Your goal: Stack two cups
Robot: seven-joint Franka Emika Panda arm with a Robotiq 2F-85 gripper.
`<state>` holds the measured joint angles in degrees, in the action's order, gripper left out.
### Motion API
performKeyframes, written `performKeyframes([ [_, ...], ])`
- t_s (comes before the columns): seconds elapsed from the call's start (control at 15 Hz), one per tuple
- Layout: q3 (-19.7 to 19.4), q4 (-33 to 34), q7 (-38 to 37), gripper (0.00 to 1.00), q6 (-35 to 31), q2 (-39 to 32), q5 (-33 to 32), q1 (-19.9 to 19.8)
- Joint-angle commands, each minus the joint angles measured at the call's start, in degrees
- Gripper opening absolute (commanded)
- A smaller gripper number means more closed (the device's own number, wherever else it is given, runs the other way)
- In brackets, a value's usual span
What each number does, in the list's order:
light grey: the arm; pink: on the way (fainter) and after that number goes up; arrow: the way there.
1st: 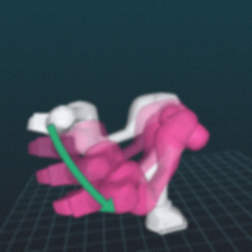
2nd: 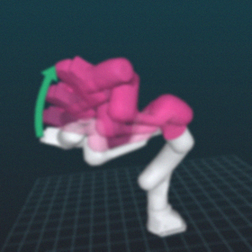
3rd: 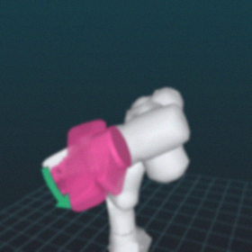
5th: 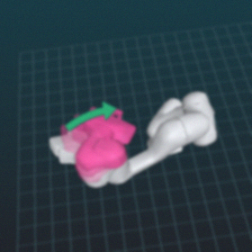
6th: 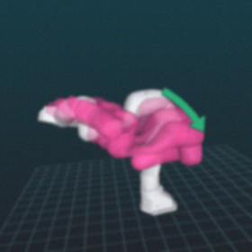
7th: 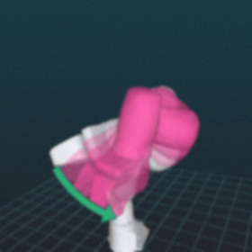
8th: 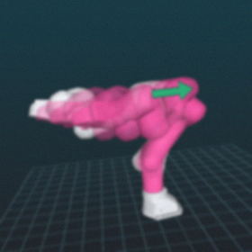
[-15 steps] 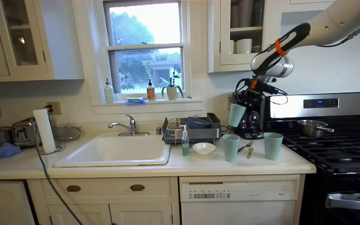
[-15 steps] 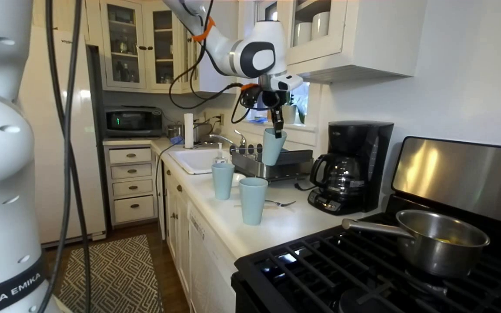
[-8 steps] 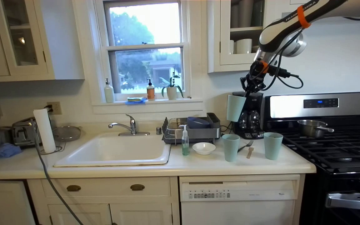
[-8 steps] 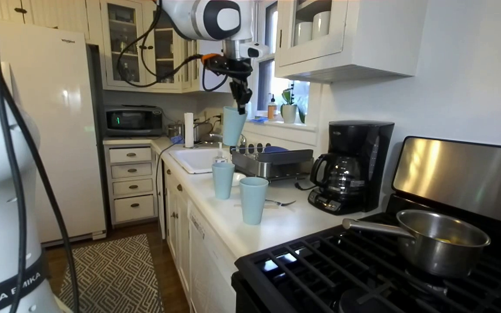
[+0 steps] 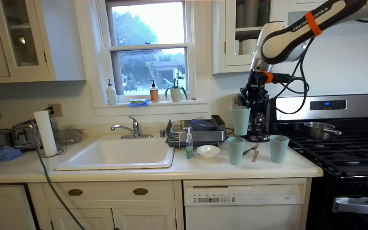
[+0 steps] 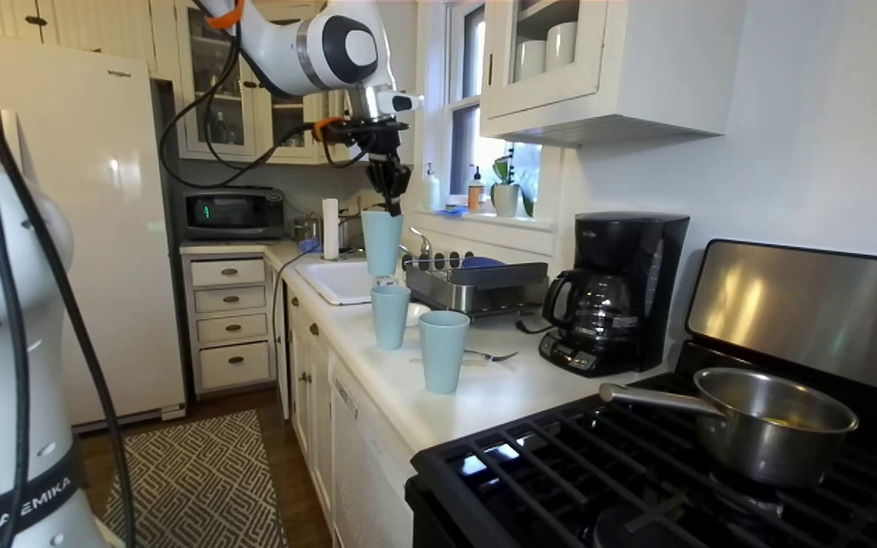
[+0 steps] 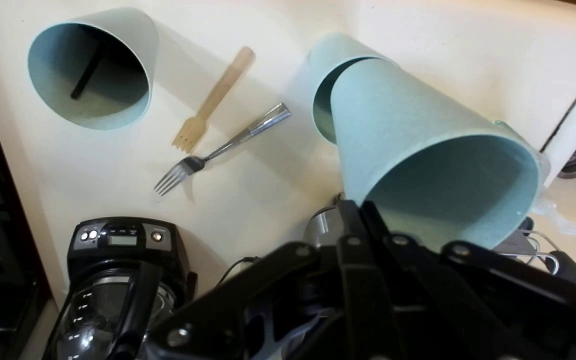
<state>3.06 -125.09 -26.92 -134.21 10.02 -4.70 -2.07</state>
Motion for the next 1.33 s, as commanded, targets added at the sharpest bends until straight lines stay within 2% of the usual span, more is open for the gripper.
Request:
performKeyframes([
  [0.0, 1.27, -1.98, -5.20, 0.01, -4.09, -0.49, -5.14, -0.71],
  [0.73, 0.77, -2.14, -13.16, 0.01, -10.90, -5.77, -8.73, -0.05],
  [0.87, 0.55, -2.05, -14.24, 0.29, -11.81, -6.56, -9.27, 0.09],
  [1.27, -0.20, -1.39, -12.62, 0.70, -10.45, -5.73, -7.57, 0.23],
])
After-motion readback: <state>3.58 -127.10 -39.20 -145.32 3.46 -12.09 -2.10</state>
